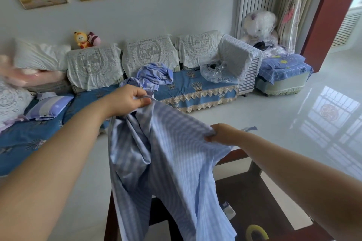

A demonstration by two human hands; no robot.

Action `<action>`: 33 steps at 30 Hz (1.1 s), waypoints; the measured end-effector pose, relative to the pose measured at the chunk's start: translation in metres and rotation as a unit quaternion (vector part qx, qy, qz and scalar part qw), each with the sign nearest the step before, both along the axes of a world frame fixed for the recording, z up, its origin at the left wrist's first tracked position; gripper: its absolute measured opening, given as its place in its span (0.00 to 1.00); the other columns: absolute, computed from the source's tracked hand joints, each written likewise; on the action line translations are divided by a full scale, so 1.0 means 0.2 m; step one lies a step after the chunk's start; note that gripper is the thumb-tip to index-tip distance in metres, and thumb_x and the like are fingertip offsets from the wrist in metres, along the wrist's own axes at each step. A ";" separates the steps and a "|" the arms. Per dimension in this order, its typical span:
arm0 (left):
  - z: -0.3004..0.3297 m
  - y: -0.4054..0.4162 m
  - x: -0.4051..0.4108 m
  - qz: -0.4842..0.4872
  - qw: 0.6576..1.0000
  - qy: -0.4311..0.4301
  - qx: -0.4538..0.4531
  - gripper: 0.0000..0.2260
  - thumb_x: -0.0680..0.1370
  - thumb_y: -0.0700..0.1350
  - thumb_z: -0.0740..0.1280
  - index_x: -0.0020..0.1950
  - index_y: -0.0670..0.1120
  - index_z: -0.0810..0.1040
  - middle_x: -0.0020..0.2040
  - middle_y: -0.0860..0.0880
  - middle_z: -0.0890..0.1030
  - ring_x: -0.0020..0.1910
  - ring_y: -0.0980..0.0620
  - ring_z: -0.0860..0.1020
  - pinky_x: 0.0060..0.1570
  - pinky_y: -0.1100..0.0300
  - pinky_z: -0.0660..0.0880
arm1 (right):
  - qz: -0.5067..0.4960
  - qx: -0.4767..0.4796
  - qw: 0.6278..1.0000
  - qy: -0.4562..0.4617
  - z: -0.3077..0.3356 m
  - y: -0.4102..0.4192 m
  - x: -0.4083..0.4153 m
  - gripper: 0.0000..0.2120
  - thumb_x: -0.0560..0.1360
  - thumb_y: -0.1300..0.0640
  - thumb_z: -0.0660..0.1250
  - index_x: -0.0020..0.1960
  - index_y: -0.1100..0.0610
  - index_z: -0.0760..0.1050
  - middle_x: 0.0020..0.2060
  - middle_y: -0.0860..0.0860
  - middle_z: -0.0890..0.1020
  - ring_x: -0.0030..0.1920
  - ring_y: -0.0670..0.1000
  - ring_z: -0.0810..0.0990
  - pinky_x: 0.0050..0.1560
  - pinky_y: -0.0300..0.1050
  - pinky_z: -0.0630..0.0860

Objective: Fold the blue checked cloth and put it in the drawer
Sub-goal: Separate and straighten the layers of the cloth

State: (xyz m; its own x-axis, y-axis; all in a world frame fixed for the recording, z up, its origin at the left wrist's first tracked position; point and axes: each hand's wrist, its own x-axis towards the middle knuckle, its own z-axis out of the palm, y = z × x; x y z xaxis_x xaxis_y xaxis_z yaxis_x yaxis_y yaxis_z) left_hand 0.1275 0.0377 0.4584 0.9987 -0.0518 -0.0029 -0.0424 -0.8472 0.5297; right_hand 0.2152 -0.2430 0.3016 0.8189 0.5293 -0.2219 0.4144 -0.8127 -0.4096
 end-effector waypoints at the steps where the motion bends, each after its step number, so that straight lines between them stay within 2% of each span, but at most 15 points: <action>1: 0.04 0.01 0.00 -0.004 1.000 0.001 -0.011 0.05 0.77 0.48 0.67 0.43 0.54 0.81 0.47 0.57 0.82 0.48 0.57 0.78 0.55 0.56 0.73 | -0.014 0.009 1.000 0.011 -0.01 -0.01 0.01 0.17 0.76 0.49 0.63 0.46 0.64 0.76 0.38 0.59 0.77 0.41 0.52 0.71 0.45 0.45 0.69; 4: 0.11 0.01 0.00 -0.016 1.000 0.007 -0.016 0.05 0.77 0.46 0.67 0.43 0.49 0.82 0.46 0.49 0.83 0.48 0.52 0.79 0.54 0.54 0.73 | -0.045 0.018 0.999 0.014 -0.02 -0.04 0.03 0.18 0.77 0.50 0.63 0.51 0.65 0.77 0.42 0.59 0.79 0.42 0.53 0.73 0.46 0.45 0.70; 6: 0.12 0.03 0.01 -0.007 1.000 0.000 -0.005 0.05 0.77 0.46 0.67 0.43 0.50 0.82 0.45 0.50 0.83 0.47 0.52 0.79 0.53 0.54 0.73 | -0.074 0.015 0.997 -0.025 0.00 -0.08 0.07 0.17 0.77 0.47 0.63 0.48 0.62 0.78 0.41 0.55 0.79 0.41 0.53 0.75 0.45 0.44 0.71; 8: 0.07 0.08 0.04 0.033 0.998 -0.026 0.051 0.05 0.77 0.48 0.67 0.43 0.51 0.81 0.43 0.50 0.82 0.45 0.51 0.78 0.49 0.56 0.71 | -0.117 0.035 0.990 -0.070 0.08 -0.12 0.12 0.15 0.76 0.45 0.65 0.45 0.58 0.79 0.40 0.52 0.80 0.43 0.52 0.77 0.46 0.44 0.74; 10: -0.04 0.14 0.07 0.120 0.984 -0.054 0.119 0.10 0.79 0.51 0.65 0.45 0.46 0.80 0.43 0.45 0.80 0.44 0.44 0.77 0.43 0.55 0.70 | -0.139 0.040 0.982 -0.123 0.25 -0.14 0.15 0.14 0.74 0.43 0.67 0.42 0.55 0.76 0.41 0.51 0.79 0.45 0.54 0.79 0.47 0.46 0.76; 12: -0.15 0.19 0.09 0.202 0.962 -0.079 0.164 0.17 0.80 0.54 0.60 0.40 0.43 0.75 0.41 0.40 0.79 0.41 0.42 0.75 0.39 0.53 0.70 | -0.125 0.010 0.967 -0.221 0.45 -0.14 0.15 0.15 0.73 0.42 0.68 0.44 0.54 0.74 0.46 0.52 0.77 0.48 0.54 0.77 0.48 0.48 0.76; 14: -0.21 0.23 0.11 0.247 0.945 -0.110 0.182 0.20 0.81 0.56 0.55 0.35 0.45 0.68 0.38 0.39 0.77 0.37 0.41 0.73 0.37 0.52 0.68 | -0.056 -0.023 0.942 -0.329 0.63 -0.11 0.13 0.17 0.71 0.42 0.69 0.49 0.56 0.76 0.55 0.53 0.75 0.58 0.54 0.73 0.57 0.51 0.71; 15: -0.22 0.24 0.12 0.259 0.941 -0.124 0.176 0.20 0.81 0.56 0.54 0.33 0.46 0.65 0.36 0.40 0.74 0.36 0.41 0.71 0.36 0.52 0.67 | -0.017 -0.037 0.934 -0.354 0.70 -0.10 0.11 0.17 0.71 0.43 0.69 0.49 0.56 0.75 0.57 0.52 0.74 0.61 0.54 0.71 0.61 0.51 0.69; 16: -0.22 0.25 0.12 0.269 0.939 -0.133 0.166 0.21 0.81 0.57 0.53 0.33 0.46 0.64 0.35 0.41 0.73 0.36 0.41 0.71 0.35 0.53 0.66 | 0.016 -0.043 0.936 -0.349 0.74 -0.10 0.09 0.15 0.72 0.44 0.69 0.48 0.54 0.74 0.56 0.53 0.76 0.60 0.54 0.72 0.61 0.49 0.68; 18: -0.23 0.27 0.14 0.284 0.936 -0.142 0.151 0.21 0.81 0.57 0.54 0.34 0.45 0.66 0.35 0.42 0.72 0.37 0.40 0.73 0.34 0.53 0.65 | 0.028 -0.055 0.961 -0.270 0.78 -0.11 0.06 0.12 0.73 0.46 0.68 0.46 0.53 0.69 0.46 0.51 0.76 0.49 0.54 0.75 0.49 0.46 0.70; 20: -0.24 0.27 0.15 0.291 0.936 -0.142 0.138 0.20 0.81 0.57 0.55 0.38 0.43 0.69 0.37 0.41 0.73 0.39 0.39 0.74 0.35 0.53 0.66 | 0.020 -0.065 0.977 -0.201 0.75 -0.11 0.05 0.11 0.73 0.48 0.68 0.48 0.53 0.70 0.45 0.51 0.75 0.46 0.54 0.75 0.44 0.44 0.69; 22: -0.27 0.26 0.17 0.292 0.938 -0.136 0.130 0.19 0.81 0.56 0.56 0.40 0.42 0.71 0.38 0.41 0.75 0.39 0.40 0.74 0.35 0.53 0.66 | 0.007 -0.087 0.981 -0.172 0.71 -0.11 0.06 0.13 0.73 0.50 0.69 0.51 0.57 0.75 0.46 0.53 0.78 0.48 0.55 0.76 0.46 0.45 0.72; 25: -0.30 0.23 0.19 0.294 0.939 -0.129 0.126 0.19 0.81 0.56 0.56 0.40 0.42 0.71 0.38 0.41 0.75 0.38 0.41 0.73 0.35 0.54 0.66 | -0.024 -0.138 0.979 -0.146 0.67 -0.13 0.08 0.19 0.73 0.47 0.69 0.51 0.63 0.78 0.38 0.53 0.76 0.42 0.55 0.75 0.42 0.43 0.71; 30: -0.34 0.20 0.23 0.282 0.946 -0.112 0.111 0.22 0.80 0.58 0.55 0.43 0.41 0.74 0.43 0.38 0.79 0.41 0.39 0.76 0.37 0.53 0.69 | -0.075 -0.155 0.974 -0.144 0.63 -0.22 0.06 0.23 0.73 0.37 0.63 0.44 0.58 0.74 0.37 0.50 0.75 0.43 0.53 0.76 0.39 0.44 0.70; 33: -0.35 0.17 0.24 0.282 0.948 -0.103 0.102 0.22 0.81 0.57 0.55 0.47 0.40 0.76 0.45 0.37 0.79 0.43 0.38 0.77 0.38 0.53 0.69 | -0.071 -0.155 0.976 -0.134 0.60 -0.27 0.04 0.18 0.78 0.47 0.60 0.49 0.62 0.78 0.43 0.55 0.78 0.43 0.54 0.76 0.43 0.46 0.72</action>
State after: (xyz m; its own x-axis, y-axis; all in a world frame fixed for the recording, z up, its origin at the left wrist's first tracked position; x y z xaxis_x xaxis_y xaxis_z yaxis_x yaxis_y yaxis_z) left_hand 0.1756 0.0710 0.3876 0.8477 0.4715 0.2432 0.3634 -0.8501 0.3812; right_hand 0.2241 -0.2980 0.4223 0.9296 0.3481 -0.1213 0.3474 -0.9373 -0.0276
